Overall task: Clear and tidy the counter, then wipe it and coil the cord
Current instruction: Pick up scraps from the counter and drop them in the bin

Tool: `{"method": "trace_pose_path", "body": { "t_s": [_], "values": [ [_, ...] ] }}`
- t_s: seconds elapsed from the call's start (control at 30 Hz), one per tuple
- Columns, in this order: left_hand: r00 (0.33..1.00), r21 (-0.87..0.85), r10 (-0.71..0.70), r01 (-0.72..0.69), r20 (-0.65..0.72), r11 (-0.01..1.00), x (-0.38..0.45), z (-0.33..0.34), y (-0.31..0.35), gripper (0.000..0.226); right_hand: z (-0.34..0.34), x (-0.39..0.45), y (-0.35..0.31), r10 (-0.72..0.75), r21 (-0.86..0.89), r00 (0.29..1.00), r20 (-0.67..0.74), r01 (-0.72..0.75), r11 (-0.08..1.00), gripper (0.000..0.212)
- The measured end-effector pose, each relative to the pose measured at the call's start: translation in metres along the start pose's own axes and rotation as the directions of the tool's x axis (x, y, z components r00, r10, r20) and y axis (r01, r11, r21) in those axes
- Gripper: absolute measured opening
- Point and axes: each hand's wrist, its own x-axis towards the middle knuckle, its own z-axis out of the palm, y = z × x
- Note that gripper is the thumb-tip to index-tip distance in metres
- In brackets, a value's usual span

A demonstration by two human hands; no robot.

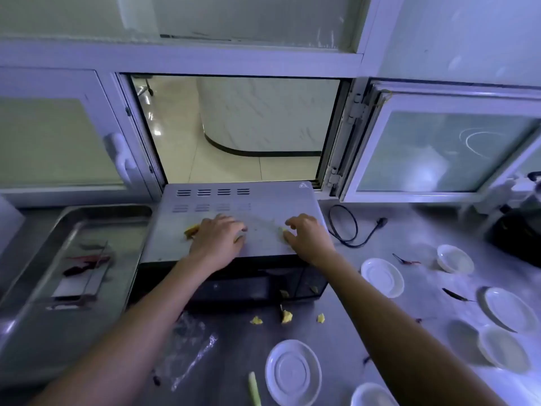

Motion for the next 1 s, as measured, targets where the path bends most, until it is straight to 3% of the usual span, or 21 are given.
{"method": "trace_pose_path", "body": {
  "t_s": [0.17,0.4,0.83,1.0],
  "values": [
    [0.998,0.024,0.062,-0.061,-0.014,0.998,-0.006,0.008,-0.003,0.023,0.006,-0.002,-0.003,0.037,-0.075,0.999,-0.030,-0.039,0.996,0.024],
    [0.996,0.028,0.079,-0.078,-0.045,0.997,-0.005,0.014,-0.006,0.021,0.009,-0.003,-0.002,0.067,-0.082,0.996,-0.058,-0.072,0.994,0.026],
    [1.000,0.059,-0.018,0.018,-0.005,0.998,-0.004,0.011,-0.007,0.014,0.015,-0.005,-0.001,0.099,-0.198,0.986,-0.133,-0.124,0.972,0.028],
    [0.999,0.026,-0.002,0.003,-0.038,1.000,-0.009,0.006,-0.005,0.005,0.013,-0.012,-0.006,0.075,-0.124,0.979,-0.187,-0.099,0.987,0.025]
  ]
}}
